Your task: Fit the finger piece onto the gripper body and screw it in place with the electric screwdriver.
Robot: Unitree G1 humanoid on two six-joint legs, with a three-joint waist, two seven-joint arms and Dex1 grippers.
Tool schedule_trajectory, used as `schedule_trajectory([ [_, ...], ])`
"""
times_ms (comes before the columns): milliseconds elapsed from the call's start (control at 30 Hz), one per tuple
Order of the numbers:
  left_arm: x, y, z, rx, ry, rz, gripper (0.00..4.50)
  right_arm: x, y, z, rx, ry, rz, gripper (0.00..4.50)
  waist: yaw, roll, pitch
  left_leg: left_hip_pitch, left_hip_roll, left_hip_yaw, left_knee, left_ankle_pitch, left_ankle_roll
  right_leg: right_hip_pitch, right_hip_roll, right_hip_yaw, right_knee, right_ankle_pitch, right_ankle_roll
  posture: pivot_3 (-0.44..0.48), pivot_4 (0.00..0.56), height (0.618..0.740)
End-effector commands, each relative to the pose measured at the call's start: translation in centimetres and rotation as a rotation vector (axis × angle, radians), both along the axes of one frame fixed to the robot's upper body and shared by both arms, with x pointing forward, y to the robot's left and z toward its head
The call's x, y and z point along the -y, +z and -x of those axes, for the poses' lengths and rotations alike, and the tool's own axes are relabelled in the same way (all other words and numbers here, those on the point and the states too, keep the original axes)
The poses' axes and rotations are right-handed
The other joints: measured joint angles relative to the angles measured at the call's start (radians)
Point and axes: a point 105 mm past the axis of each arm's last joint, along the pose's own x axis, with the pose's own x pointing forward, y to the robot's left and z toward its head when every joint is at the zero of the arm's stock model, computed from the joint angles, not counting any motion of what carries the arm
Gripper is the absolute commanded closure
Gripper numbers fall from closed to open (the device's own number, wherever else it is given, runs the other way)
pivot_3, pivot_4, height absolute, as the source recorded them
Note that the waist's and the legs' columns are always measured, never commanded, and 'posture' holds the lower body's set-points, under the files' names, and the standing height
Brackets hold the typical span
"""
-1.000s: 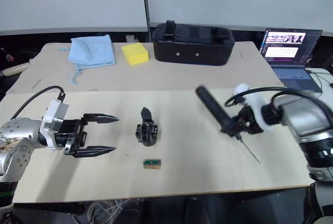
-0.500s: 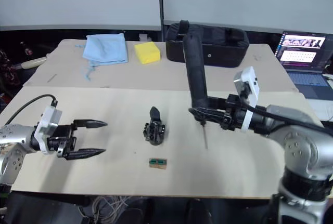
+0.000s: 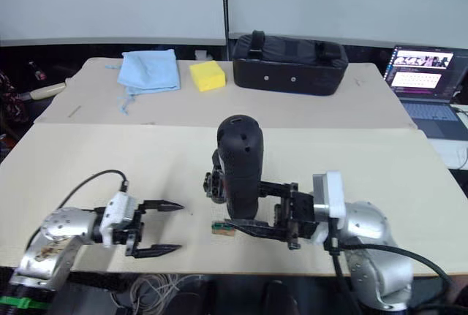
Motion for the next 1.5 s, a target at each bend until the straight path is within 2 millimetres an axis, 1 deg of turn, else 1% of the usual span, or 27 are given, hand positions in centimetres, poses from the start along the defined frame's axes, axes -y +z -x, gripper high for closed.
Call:
schedule_trajectory([
  [33,1.3,-0.5,0.2,-0.004,-0.047,-0.014,0.00,-0.6,1.6,-0.1,0.090,0.052,-0.062,2.57,-0.001,0.000,0.000,0.000,0.000,0.002,0.000,0.000,0.000,-0.001,0.001,0.002,0.000,0.000,0.000,0.000,0.150,0.740],
  [167,2.2,-1.3,-0.1,-0.059,-0.049,-0.006,0.00,-0.9,1.2,-0.2,0.084,0.111,-0.030,2.57,0.003,0.000,0.000,0.001,0.002,0.005,0.000,-0.001,-0.002,-0.001,0.005,0.005,0.000,0.001,-0.001,0.000,0.150,0.740],
  [233,2.2,-2.0,-0.3,-0.054,-0.069,-0.043,0.00,-1.1,1.3,-0.5,0.090,0.113,-0.026,2.57,0.004,0.000,0.000,0.001,0.002,0.005,0.000,-0.001,-0.002,-0.001,0.006,0.005,0.000,0.001,-0.001,0.000,0.150,0.740],
  [333,2.5,-2.5,-0.8,-0.038,-0.067,-0.055,0.00,-1.2,1.4,-0.7,0.098,0.113,-0.026,2.57,0.004,0.000,0.000,0.001,0.003,0.006,0.000,-0.001,-0.002,-0.002,0.006,0.005,0.000,0.001,-0.002,0.000,0.150,0.740],
  [533,4.0,-3.3,-0.6,-0.025,-0.101,-0.047,0.00,-1.3,0.8,-0.8,0.098,0.110,-0.018,2.57,0.004,0.000,0.000,0.001,0.003,0.007,0.000,-0.002,-0.003,-0.002,0.006,0.007,0.000,0.001,-0.002,0.000,0.150,0.740],
  [633,4.3,-3.7,-0.3,-0.026,-0.119,-0.054,0.00,-1.4,0.5,-0.7,0.095,0.112,-0.016,2.57,0.004,0.000,0.000,0.002,0.003,0.007,0.000,-0.002,-0.003,-0.002,0.006,0.007,0.000,0.001,-0.002,0.000,0.150,0.740],
  [1033,5.2,-4.0,0.0,-0.040,-0.135,-0.022,0.00,-1.4,-0.3,-1.3,0.080,0.093,0.007,2.57,0.005,0.000,0.000,0.004,0.003,0.009,0.000,-0.002,-0.003,0.000,0.005,0.008,-0.001,0.001,-0.002,0.000,0.150,0.740],
  [1167,5.8,-3.8,0.1,-0.040,-0.134,-0.013,0.00,-1.5,-0.4,-1.5,0.081,0.091,0.010,2.57,0.007,0.000,0.000,0.004,0.003,0.009,0.000,-0.002,-0.003,0.000,0.005,0.008,-0.001,0.001,-0.002,0.000,0.150,0.740],
  [1300,6.0,-3.9,0.3,-0.043,-0.134,-0.014,0.00,-1.5,-0.5,-1.8,0.086,0.089,0.016,2.57,0.007,0.000,0.000,0.004,0.003,0.009,0.000,-0.002,-0.003,0.000,0.005,0.008,-0.001,0.001,-0.002,0.000,0.150,0.740],
  [1433,6.0,-3.9,0.1,-0.045,-0.120,-0.013,0.00,-1.6,-0.5,-1.8,0.087,0.093,0.018,2.57,0.007,0.000,0.000,0.004,0.003,0.009,0.000,-0.002,-0.003,0.000,0.005,0.008,-0.001,0.001,-0.002,0.000,0.150,0.740],
  [1500,6.2,-3.6,-0.4,-0.055,-0.094,0.007,0.00,-1.6,-0.6,-1.8,0.086,0.094,0.023,2.57,0.008,0.000,0.000,0.004,0.003,0.009,0.000,-0.002,-0.003,0.000,0.005,0.008,-0.001,0.001,-0.002,0.000,0.150,0.740],
])
